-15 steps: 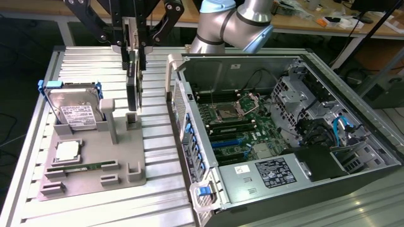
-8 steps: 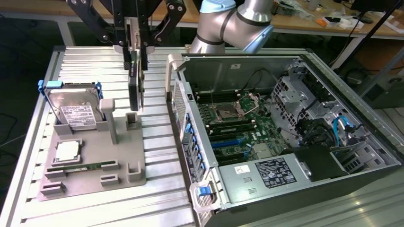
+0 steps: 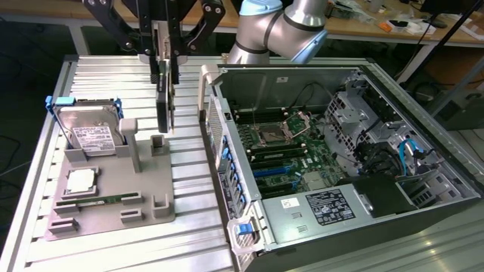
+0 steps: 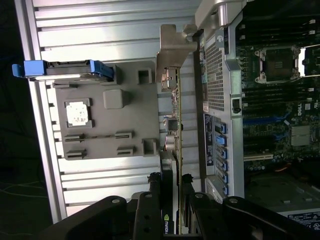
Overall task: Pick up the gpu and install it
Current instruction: 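Pick up the gpu and move the gpu toward the slot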
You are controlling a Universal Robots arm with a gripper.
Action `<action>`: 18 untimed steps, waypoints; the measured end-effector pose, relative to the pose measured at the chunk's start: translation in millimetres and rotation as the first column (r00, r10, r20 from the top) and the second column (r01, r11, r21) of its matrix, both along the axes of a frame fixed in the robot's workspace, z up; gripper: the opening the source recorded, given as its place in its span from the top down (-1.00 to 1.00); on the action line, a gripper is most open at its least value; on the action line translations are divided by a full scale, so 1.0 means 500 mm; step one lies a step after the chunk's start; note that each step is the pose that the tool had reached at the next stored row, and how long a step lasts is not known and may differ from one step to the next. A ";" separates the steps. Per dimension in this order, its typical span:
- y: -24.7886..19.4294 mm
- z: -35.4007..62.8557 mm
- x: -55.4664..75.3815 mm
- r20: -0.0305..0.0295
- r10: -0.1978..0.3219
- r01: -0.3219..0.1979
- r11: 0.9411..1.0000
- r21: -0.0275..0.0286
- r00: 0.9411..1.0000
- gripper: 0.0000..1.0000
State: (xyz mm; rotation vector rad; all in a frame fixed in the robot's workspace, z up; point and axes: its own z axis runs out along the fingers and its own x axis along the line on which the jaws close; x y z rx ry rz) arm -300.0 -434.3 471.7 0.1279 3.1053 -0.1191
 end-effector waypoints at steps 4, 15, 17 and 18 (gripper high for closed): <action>0.0000 0.000 0.002 0.000 0.000 0.000 1.000 0.000 1.000 0.47; 0.0000 0.000 0.009 0.000 0.000 0.000 1.000 0.000 1.000 0.47; 0.0000 0.000 0.011 0.000 0.000 0.000 1.000 0.000 1.000 0.47; 0.0000 0.000 0.013 0.000 0.000 0.000 1.000 0.000 1.000 0.47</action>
